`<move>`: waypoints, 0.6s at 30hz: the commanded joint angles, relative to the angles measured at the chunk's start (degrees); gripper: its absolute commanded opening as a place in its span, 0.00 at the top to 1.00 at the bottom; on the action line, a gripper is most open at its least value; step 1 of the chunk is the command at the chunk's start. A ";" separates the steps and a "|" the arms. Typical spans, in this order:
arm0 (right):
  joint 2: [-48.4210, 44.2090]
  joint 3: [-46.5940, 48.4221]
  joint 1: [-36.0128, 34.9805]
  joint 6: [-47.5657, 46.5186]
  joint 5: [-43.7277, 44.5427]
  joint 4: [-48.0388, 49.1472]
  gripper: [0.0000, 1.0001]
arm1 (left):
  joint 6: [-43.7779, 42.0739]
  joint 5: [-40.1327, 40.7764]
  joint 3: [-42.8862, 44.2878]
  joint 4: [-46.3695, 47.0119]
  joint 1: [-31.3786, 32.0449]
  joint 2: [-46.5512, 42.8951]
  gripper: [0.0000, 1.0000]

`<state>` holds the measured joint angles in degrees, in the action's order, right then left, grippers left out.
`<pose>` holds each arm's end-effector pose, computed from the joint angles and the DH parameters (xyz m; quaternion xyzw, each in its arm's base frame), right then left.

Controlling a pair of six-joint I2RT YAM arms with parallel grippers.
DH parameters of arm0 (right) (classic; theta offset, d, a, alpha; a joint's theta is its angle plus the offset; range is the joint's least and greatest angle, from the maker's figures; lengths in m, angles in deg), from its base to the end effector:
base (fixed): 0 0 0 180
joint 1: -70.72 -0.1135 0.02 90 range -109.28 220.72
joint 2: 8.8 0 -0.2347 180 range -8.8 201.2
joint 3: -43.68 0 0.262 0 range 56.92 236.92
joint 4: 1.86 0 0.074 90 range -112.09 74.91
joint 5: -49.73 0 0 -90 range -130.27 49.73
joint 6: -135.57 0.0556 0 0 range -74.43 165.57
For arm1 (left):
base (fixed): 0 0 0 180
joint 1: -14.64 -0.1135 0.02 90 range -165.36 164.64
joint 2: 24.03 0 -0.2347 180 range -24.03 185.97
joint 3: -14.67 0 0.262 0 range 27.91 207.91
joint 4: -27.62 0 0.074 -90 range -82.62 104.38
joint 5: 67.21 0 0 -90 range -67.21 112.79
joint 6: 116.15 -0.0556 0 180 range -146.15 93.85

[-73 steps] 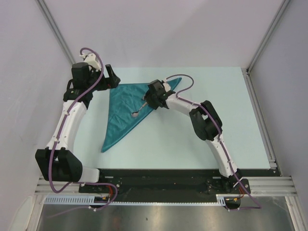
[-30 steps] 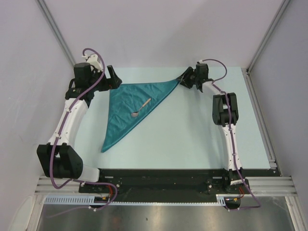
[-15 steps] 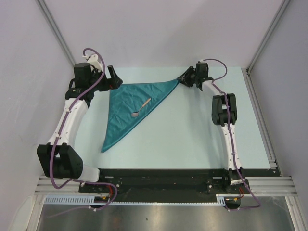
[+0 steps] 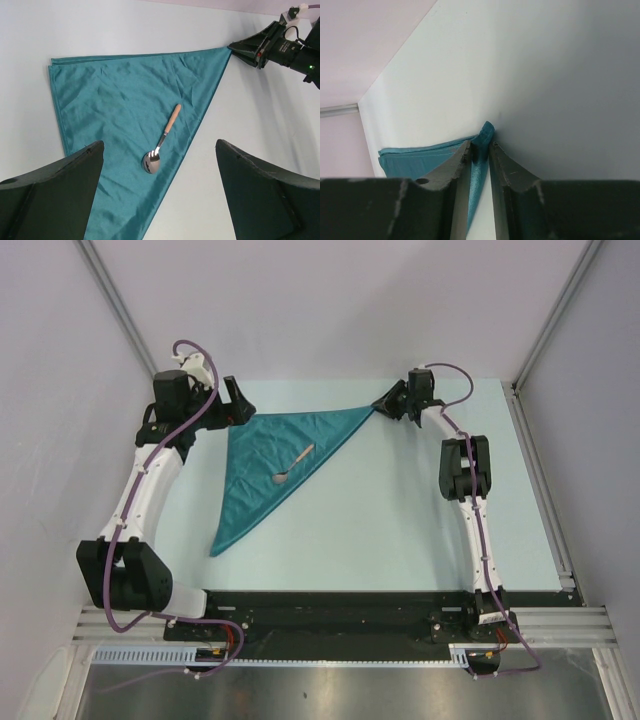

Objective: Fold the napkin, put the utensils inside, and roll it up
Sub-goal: Fold the napkin

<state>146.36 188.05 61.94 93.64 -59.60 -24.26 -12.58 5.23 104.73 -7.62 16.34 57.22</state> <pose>0.5864 0.1092 0.0938 0.2163 0.8435 0.3531 0.3421 0.3563 -0.0274 0.3291 -0.0069 0.8439 -0.1978 0.4987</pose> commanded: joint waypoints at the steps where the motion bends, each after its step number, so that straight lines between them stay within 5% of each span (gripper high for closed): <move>1: 4.37 0.09 0.34 -0.53 2.55 -7.01 0.76 | 0.94 -1.77 0.70 0.91 -0.73 -1.01 0.03; 10: 3.67 -2.18 0.34 1.14 -1.49 -1.83 1.00 | 1.03 -2.39 0.70 0.99 -1.25 -0.92 0.02; 18: -4.85 -13.79 -0.36 4.39 -6.06 19.58 1.00 | 1.12 -2.56 0.62 1.08 -1.43 -0.75 0.03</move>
<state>145.55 180.49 62.44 97.38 -63.60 -12.46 -12.34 4.18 104.73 -7.60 15.55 57.22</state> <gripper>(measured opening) 0.011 0.974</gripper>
